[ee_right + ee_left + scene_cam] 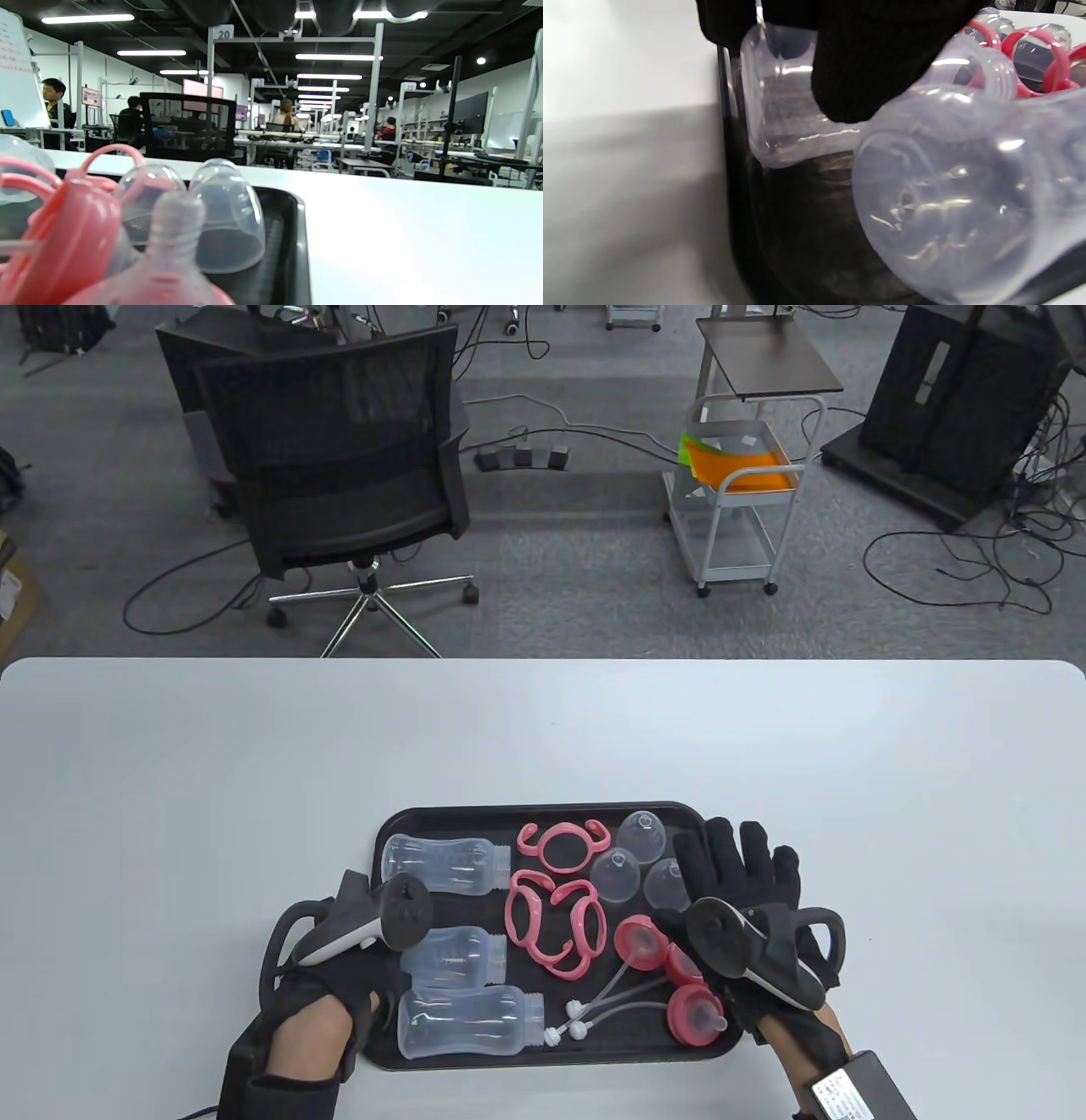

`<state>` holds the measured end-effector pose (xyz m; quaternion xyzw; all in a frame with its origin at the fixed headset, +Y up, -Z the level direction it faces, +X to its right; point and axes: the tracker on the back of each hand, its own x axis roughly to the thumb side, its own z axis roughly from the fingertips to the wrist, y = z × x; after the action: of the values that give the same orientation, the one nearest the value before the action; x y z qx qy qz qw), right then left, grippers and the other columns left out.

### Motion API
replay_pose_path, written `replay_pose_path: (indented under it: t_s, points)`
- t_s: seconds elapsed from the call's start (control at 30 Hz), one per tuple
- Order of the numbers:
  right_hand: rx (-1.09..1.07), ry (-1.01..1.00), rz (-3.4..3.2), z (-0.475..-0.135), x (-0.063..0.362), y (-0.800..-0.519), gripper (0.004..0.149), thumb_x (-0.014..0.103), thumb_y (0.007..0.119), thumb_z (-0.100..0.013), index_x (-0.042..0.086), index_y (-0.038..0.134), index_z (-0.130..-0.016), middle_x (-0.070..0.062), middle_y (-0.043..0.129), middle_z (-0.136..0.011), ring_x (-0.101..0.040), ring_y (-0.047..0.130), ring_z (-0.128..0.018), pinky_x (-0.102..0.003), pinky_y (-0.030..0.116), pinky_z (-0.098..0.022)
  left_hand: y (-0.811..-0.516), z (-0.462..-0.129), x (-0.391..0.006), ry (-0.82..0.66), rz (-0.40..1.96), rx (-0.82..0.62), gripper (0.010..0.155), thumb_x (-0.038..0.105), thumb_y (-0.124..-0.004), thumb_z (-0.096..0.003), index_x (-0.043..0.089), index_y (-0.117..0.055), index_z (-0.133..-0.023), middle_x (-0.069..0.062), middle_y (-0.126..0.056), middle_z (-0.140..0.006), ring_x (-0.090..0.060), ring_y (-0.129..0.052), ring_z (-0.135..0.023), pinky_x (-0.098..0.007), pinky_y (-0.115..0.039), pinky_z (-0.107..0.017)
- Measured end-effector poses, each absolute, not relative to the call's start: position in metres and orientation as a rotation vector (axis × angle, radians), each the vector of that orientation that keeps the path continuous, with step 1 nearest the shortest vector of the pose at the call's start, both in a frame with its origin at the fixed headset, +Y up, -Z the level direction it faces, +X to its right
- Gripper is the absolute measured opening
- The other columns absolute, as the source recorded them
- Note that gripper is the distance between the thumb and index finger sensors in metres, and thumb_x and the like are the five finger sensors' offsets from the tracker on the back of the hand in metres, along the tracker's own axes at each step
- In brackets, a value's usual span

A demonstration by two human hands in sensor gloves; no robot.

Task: Assemble baby bottles from components

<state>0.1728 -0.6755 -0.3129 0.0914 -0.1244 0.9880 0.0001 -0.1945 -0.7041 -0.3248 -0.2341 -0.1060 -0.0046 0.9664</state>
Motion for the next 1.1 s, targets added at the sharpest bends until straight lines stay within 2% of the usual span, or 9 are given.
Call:
replay_pose_path:
  t_s: [0.33,0.57,0.7,0.9,1.0,1.1]
  points:
    - [0.303,-0.365,3.114,-0.313,0.171,-0.678,0.085,0.067,0.059,-0.036,0.028,0.043,-0.110,-0.012,0.039,-0.115,-0.050,0.044,-0.106,-0.075,0.044,-0.073,-0.721,-0.337,-0.193,-0.162,-0.025,-0.506,0.095,0.042,-0.103,-0.0441,0.031,-0.039,-0.114,0.000,-0.045,-0.119,-0.041,-0.054,-0.110,-0.071,-0.036,-0.077]
    - [0.302,-0.397,3.111,-0.312,0.170,-0.675,0.085,0.067,0.059,-0.036,0.027,0.043,-0.110,-0.013,0.040,-0.115,-0.050,0.046,-0.105,-0.074,0.045,-0.073,-0.727,-0.347,-0.194,-0.164,0.004,-0.450,0.098,0.044,-0.109,-0.0380,0.029,-0.047,-0.112,-0.002,-0.053,-0.116,-0.039,-0.062,-0.109,-0.070,-0.040,-0.080]
    - [0.307,-0.415,3.109,-0.311,0.169,-0.674,0.085,0.067,0.059,-0.036,0.028,0.043,-0.110,-0.013,0.040,-0.115,-0.050,0.046,-0.105,-0.074,0.046,-0.073,-0.713,-0.340,-0.199,-0.192,0.004,-0.395,0.098,0.048,-0.110,-0.0356,0.026,-0.052,-0.111,-0.005,-0.060,-0.114,-0.039,-0.070,-0.105,-0.068,-0.048,-0.079]
    - [0.344,-0.443,3.091,-0.306,0.162,-0.669,0.084,0.067,0.060,-0.036,0.027,0.045,-0.109,-0.013,0.043,-0.114,-0.049,0.049,-0.105,-0.073,0.048,-0.073,-0.686,-0.325,-0.214,-0.212,0.100,-0.284,0.098,0.051,-0.109,-0.0353,0.024,-0.053,-0.112,-0.006,-0.062,-0.113,-0.040,-0.074,-0.102,-0.068,-0.050,-0.079]
    - [0.349,-0.452,3.066,-0.302,0.159,-0.664,0.089,0.073,0.062,-0.034,0.025,0.051,-0.109,-0.015,0.046,-0.113,-0.051,0.048,-0.104,-0.073,0.054,-0.071,-0.676,-0.321,-0.223,-0.219,0.192,-0.210,0.098,0.053,-0.108,-0.0358,0.021,-0.054,-0.111,-0.010,-0.063,-0.111,-0.042,-0.077,-0.099,-0.069,-0.052,-0.078]
    - [0.315,-0.503,3.025,-0.299,0.155,-0.655,0.088,0.072,0.066,-0.034,0.022,0.059,-0.106,-0.016,0.056,-0.109,-0.049,0.061,-0.099,-0.068,0.065,-0.067,-0.668,-0.318,-0.234,-0.245,0.327,-0.128,0.099,0.054,-0.107,-0.0355,0.018,-0.055,-0.111,-0.012,-0.065,-0.109,-0.044,-0.080,-0.097,-0.070,-0.055,-0.076]
